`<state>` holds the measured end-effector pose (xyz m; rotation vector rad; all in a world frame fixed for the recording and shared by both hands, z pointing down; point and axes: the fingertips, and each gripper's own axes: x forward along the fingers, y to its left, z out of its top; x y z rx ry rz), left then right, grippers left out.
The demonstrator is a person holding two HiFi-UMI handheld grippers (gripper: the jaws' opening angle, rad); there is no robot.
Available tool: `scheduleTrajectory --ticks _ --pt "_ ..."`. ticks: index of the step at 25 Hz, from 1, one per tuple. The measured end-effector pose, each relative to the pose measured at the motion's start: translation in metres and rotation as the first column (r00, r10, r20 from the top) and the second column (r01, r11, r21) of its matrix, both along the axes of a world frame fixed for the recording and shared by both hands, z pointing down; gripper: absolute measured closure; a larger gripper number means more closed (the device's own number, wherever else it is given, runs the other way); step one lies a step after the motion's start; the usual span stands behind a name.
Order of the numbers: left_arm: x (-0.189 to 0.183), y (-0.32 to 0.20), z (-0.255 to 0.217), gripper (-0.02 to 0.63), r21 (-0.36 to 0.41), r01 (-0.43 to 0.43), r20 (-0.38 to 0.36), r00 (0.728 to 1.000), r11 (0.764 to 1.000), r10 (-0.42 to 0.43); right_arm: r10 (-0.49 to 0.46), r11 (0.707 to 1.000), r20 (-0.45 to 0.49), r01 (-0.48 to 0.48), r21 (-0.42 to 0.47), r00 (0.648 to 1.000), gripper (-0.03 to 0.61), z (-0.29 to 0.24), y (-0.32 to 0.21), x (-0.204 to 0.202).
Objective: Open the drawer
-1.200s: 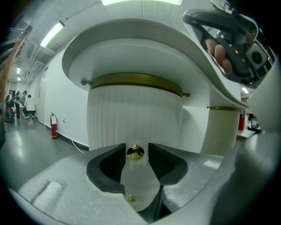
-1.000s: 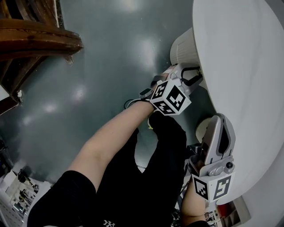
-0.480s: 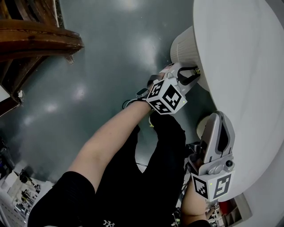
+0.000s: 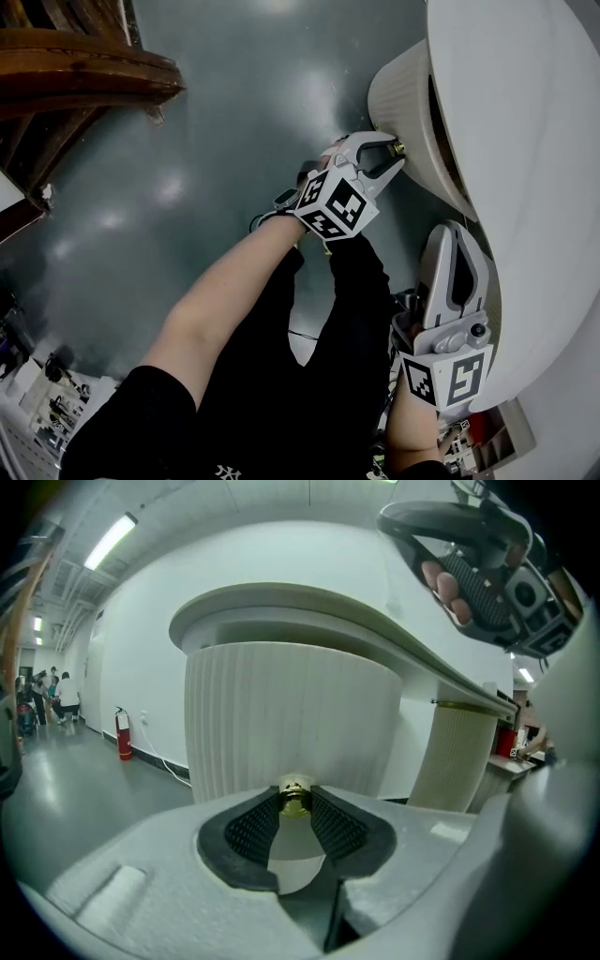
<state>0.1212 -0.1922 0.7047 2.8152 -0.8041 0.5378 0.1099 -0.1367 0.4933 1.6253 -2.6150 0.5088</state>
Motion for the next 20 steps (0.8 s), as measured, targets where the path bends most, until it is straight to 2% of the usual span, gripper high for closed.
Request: scheduleTrajectory --ticks 20 --pt "-0.091 0.066 0.011 0.505 -0.072 0.002 0.1 0.995 0.997 0.005 -0.044 0.998 -0.023 0.043 -0.049 0.999 0.564 -0.019 0.046 -0.054"
